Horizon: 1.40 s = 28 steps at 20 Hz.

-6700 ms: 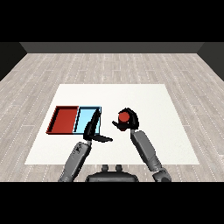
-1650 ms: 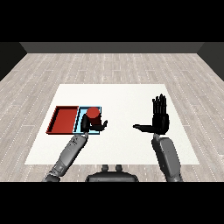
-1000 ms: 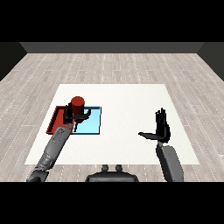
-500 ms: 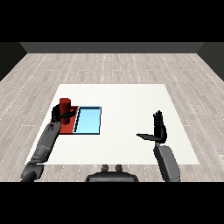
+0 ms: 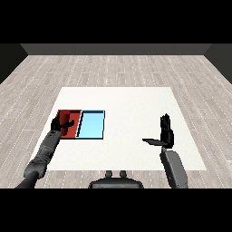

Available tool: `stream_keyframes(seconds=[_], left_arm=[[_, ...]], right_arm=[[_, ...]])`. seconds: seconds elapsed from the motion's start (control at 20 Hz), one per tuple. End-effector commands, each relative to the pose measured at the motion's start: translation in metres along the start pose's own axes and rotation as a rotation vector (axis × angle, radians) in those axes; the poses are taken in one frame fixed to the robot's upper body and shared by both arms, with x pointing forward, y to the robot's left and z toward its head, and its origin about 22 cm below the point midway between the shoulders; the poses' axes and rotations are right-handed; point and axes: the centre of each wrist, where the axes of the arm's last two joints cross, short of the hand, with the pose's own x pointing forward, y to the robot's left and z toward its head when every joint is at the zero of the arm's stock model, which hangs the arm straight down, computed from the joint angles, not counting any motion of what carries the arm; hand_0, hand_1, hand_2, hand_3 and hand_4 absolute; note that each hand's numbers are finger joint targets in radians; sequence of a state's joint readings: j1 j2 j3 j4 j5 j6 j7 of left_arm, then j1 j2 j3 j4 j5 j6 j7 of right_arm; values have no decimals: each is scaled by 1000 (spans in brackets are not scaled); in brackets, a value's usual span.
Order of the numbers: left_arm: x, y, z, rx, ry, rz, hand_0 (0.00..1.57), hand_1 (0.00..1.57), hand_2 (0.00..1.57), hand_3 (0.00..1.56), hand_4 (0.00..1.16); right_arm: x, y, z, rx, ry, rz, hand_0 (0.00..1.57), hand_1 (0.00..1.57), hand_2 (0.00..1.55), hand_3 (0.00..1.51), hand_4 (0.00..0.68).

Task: Pick the red can and put it in the red box

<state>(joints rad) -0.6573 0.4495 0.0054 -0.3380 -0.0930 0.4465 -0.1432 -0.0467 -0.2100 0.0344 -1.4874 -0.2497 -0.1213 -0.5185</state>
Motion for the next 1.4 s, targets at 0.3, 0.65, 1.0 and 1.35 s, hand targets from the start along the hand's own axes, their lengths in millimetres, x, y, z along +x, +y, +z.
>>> stream_keyframes(seconds=[0.3,0.65,1.0,1.35], left_arm=[[-9,-7,-1,-65,182,-61,1246,1246,1169,0,455],[-36,25,-4,-182,229,-247,0,0,0,0,0],[1,-4,-6,-106,237,-84,0,0,0,0,0],[35,9,-16,116,-260,462,0,0,0,0,0]], right_arm=[[17,-6,-5,20,-47,0,0,0,0,0,0],[6,-4,1,33,-79,-15,0,0,0,0,0],[17,-1,1,31,-106,-47,0,0,0,0,0],[17,1,-2,74,-111,-75,0,0,0,0,0]])
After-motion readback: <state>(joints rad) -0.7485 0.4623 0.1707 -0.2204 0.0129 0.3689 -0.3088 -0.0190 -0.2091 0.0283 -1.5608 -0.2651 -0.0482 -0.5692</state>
